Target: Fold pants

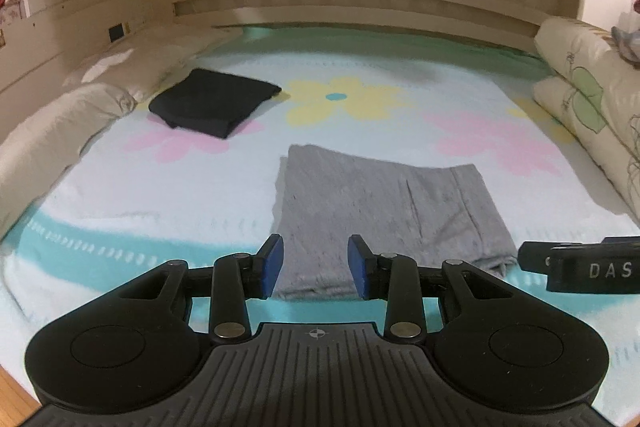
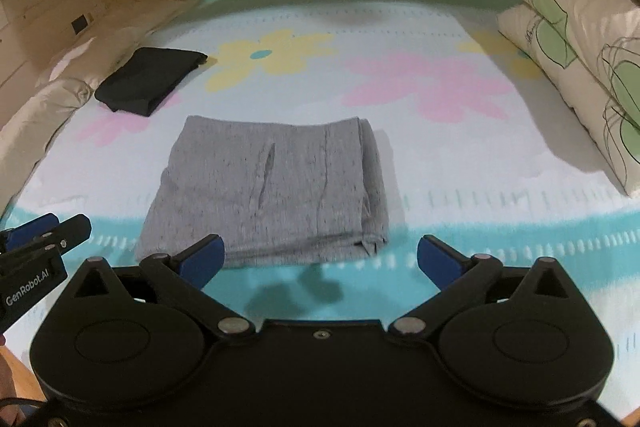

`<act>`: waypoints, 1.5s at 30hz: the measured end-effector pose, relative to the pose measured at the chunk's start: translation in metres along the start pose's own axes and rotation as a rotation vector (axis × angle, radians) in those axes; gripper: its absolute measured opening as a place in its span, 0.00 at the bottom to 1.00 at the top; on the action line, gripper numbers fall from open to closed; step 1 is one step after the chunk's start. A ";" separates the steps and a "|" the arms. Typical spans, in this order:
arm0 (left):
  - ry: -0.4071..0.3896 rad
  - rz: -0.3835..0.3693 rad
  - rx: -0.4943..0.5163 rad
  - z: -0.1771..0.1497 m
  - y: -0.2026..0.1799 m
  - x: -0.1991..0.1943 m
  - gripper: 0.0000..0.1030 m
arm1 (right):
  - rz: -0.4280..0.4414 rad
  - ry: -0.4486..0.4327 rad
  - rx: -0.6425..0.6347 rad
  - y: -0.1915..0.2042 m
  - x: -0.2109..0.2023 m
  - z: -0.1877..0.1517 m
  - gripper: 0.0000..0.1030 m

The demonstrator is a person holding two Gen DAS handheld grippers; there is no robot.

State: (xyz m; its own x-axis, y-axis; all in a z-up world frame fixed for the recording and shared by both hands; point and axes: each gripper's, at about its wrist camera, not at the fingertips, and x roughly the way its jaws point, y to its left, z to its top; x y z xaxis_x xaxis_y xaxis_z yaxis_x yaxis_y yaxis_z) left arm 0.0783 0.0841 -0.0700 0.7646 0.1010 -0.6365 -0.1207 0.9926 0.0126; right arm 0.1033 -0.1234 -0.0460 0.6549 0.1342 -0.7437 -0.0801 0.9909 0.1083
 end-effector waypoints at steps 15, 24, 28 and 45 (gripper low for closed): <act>0.086 0.028 -0.022 -0.013 -0.001 0.018 0.33 | 0.008 -0.022 -0.014 0.007 0.000 -0.007 0.99; 0.092 0.024 -0.008 -0.014 -0.005 0.018 0.33 | -0.004 0.005 -0.040 0.016 0.006 -0.009 0.99; 0.087 0.030 0.004 -0.015 -0.005 0.016 0.33 | -0.011 0.015 -0.033 0.016 0.007 -0.009 0.99; 0.100 0.031 0.017 -0.016 -0.008 0.014 0.33 | -0.045 0.032 -0.022 0.012 0.009 -0.013 0.99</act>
State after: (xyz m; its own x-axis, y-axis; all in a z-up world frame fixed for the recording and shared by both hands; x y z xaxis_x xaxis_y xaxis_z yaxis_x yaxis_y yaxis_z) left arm 0.0798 0.0765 -0.0918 0.6938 0.1255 -0.7091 -0.1320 0.9902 0.0461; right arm 0.0983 -0.1097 -0.0602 0.6337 0.0894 -0.7684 -0.0675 0.9959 0.0602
